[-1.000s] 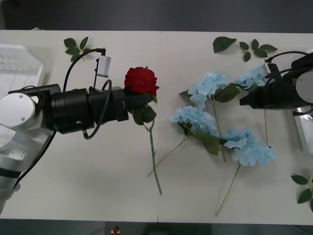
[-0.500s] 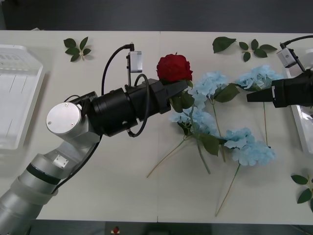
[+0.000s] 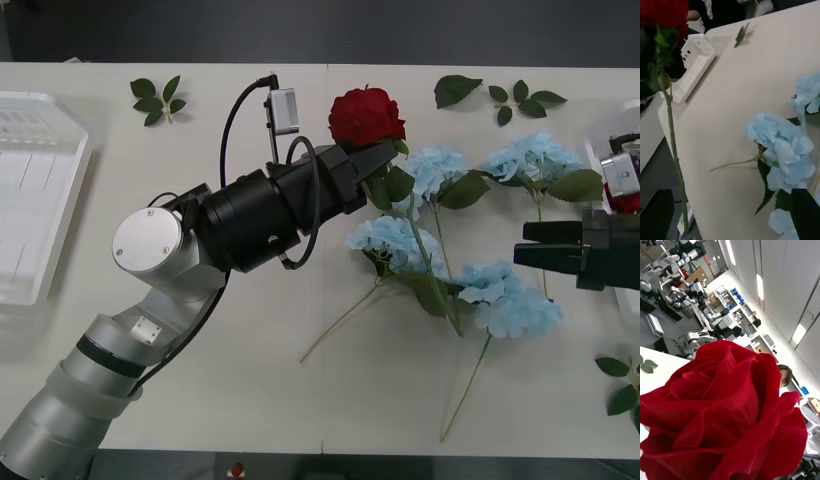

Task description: Put the red flowers into the right box and the blue flowers into the left box

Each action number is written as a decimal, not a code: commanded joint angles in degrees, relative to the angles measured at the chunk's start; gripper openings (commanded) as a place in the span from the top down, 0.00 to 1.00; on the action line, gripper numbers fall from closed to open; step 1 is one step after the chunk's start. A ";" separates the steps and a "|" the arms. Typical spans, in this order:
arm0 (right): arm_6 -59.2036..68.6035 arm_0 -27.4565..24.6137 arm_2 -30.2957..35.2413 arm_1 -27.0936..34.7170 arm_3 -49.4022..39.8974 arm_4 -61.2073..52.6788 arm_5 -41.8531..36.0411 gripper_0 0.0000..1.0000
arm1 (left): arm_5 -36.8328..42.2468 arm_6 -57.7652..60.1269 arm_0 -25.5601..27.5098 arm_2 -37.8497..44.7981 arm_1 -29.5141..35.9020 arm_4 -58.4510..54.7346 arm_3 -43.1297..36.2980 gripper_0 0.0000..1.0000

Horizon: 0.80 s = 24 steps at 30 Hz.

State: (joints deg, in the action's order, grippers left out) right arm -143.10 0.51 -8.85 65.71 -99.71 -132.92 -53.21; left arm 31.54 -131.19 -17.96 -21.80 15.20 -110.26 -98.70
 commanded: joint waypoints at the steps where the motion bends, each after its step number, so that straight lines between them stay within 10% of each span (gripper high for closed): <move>1: -6.66 -0.34 -1.00 -2.51 -2.68 -1.47 0.03 0.11 | -0.17 -1.44 -1.73 -0.88 -0.08 -0.22 -1.05 1.00; 24: -11.90 1.51 -7.41 -22.02 -5.23 8.81 4.87 0.11 | -0.26 -1.26 -1.56 -0.88 0.18 -0.30 -1.05 1.00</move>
State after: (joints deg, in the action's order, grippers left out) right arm -154.03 0.67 -15.99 45.53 -102.98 -124.01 -49.25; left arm 31.54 -131.19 -17.96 -21.80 15.20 -110.26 -98.69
